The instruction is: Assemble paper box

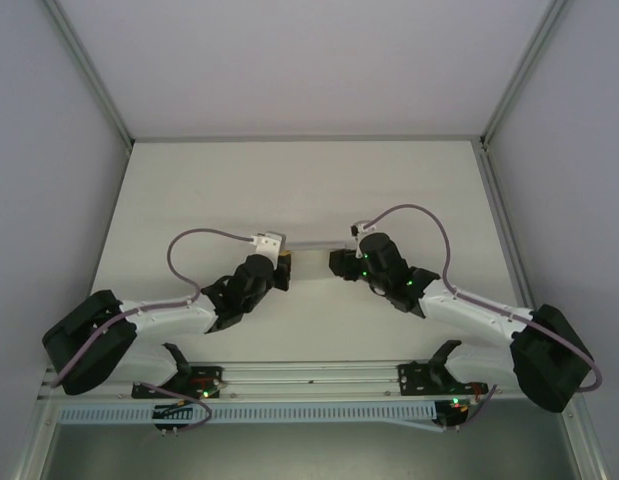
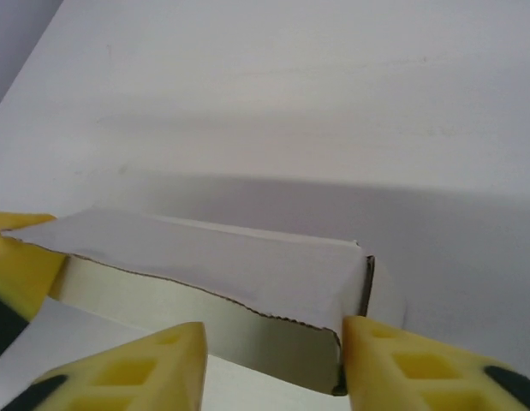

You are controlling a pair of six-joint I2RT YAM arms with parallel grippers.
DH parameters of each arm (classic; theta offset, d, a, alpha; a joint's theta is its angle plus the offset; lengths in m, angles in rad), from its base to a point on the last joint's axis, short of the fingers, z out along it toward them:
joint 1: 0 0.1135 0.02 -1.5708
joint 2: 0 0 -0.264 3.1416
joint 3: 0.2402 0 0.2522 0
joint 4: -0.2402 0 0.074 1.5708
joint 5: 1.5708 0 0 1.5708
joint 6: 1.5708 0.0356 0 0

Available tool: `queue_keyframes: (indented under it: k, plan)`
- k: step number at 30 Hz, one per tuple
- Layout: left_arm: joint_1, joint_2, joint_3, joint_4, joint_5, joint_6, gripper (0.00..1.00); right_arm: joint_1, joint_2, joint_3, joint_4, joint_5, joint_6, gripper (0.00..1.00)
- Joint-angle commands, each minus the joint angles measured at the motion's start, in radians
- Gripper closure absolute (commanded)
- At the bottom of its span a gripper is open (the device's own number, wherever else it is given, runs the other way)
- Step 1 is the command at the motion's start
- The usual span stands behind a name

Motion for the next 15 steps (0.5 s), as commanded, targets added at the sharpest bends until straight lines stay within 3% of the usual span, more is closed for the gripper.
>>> queue_keyframes:
  k: [1,3,6,11,15]
  plan:
    - [-0.043,0.011,0.002,-0.220,0.136,0.007,1.00,0.020,-0.055,0.045,-0.138,-0.057,0.002,0.36]
    - [-0.045,0.011,0.014,-0.235,0.136,0.020,1.00,0.020,-0.088,0.034,-0.125,-0.041,0.027,0.22]
    - [-0.048,0.017,0.022,-0.233,0.136,0.038,1.00,0.020,-0.111,0.020,-0.100,-0.016,0.050,0.09]
    - [-0.055,0.038,0.038,-0.232,0.140,0.047,1.00,0.017,-0.099,0.063,-0.235,0.138,0.180,0.08]
    - [-0.066,0.047,0.046,-0.235,0.131,0.048,1.00,0.016,-0.107,0.050,-0.283,0.162,0.273,0.13]
